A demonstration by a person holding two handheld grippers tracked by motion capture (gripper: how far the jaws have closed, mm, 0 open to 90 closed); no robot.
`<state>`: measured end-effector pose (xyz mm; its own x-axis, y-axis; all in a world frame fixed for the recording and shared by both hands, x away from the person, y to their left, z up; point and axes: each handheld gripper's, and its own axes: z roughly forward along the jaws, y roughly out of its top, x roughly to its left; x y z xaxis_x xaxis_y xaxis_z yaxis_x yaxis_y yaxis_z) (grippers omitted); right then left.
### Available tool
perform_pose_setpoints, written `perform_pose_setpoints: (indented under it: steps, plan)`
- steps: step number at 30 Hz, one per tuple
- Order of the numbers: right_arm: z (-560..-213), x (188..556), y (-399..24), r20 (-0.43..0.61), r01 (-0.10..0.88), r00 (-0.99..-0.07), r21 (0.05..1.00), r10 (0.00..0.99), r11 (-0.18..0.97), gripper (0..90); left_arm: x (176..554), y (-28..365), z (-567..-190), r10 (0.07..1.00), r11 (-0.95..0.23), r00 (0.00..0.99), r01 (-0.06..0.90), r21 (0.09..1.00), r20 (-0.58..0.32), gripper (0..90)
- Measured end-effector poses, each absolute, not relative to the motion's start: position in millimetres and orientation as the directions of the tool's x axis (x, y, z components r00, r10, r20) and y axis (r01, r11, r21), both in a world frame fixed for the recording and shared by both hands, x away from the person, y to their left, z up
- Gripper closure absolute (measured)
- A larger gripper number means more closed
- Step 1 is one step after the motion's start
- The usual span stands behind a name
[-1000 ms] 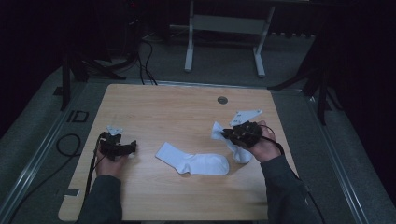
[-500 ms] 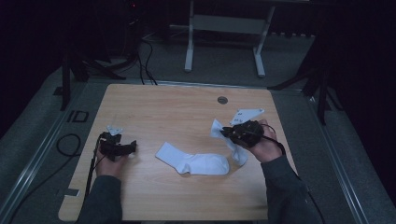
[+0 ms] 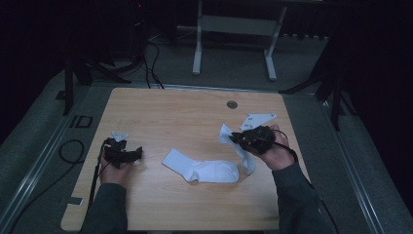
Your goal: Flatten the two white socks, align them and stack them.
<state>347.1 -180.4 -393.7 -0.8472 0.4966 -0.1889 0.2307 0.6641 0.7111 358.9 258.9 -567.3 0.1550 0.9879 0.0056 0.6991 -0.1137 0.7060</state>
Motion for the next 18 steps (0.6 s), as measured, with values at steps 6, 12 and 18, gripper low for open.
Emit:
perform_pose_setpoints:
  steps: [6, 12, 18]
  plan:
    - [-389.6, 348.1, -181.1, -0.19, 0.232, -0.844, 0.714, 0.502, 0.66, 83.9, 358.9, 258.9, -567.3, 0.988, -0.114, 0.155, 0.699, 0.706, 0.006, 15.4]
    - [-384.7, 345.7, -181.7, -0.195, 0.226, -0.844, 0.715, 0.499, 0.662, 83.9, 358.9, 258.9, -567.3, 0.988, -0.114, 0.155, 0.699, 0.706, 0.006, 15.4]
    - [-375.9, 339.7, -180.5, -0.205, 0.212, -0.844, 0.72, 0.495, 0.66, 83.9, 358.9, 258.8, -567.3, 0.988, -0.113, 0.155, 0.699, 0.706, 0.005, 15.4]
